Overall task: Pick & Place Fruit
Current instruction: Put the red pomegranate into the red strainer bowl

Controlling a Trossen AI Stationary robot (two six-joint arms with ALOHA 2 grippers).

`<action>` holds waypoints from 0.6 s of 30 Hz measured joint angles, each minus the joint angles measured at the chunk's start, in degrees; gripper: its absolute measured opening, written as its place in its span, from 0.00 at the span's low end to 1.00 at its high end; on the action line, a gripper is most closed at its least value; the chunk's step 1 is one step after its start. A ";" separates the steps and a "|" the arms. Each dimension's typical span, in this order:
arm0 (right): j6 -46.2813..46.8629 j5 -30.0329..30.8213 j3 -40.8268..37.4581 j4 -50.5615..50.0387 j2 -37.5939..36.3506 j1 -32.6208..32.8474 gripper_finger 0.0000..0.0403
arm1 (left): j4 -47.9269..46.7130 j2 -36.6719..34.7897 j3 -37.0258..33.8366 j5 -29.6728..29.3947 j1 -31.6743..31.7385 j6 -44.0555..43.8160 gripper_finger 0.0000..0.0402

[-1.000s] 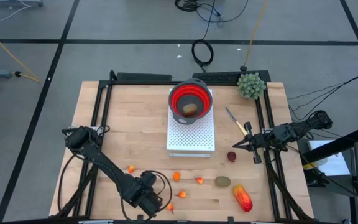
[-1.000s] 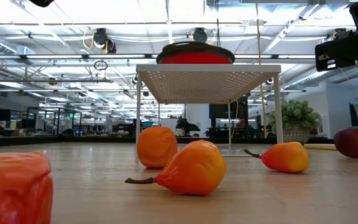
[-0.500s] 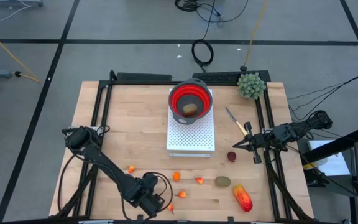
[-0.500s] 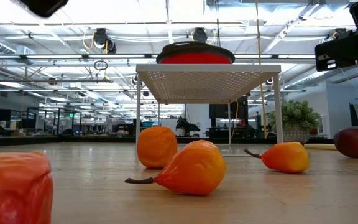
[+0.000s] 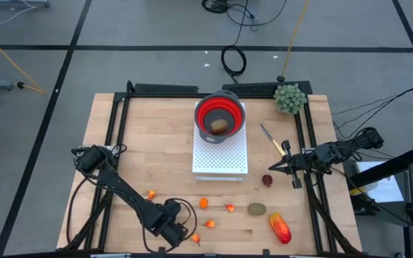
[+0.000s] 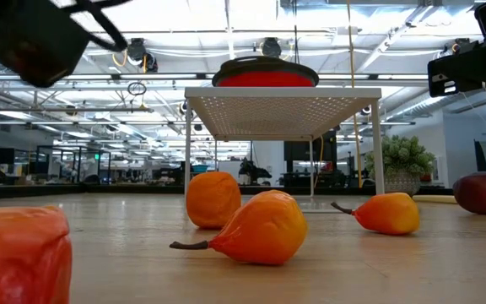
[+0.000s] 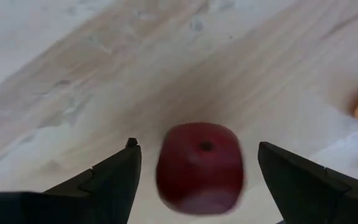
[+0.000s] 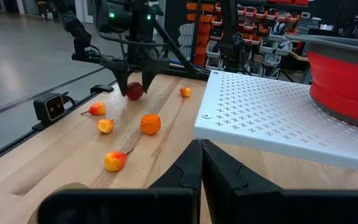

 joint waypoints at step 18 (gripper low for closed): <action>0.00 0.02 0.02 0.02 -0.01 -0.01 0.00 | 5.05 -0.22 -3.58 1.32 0.02 1.51 0.76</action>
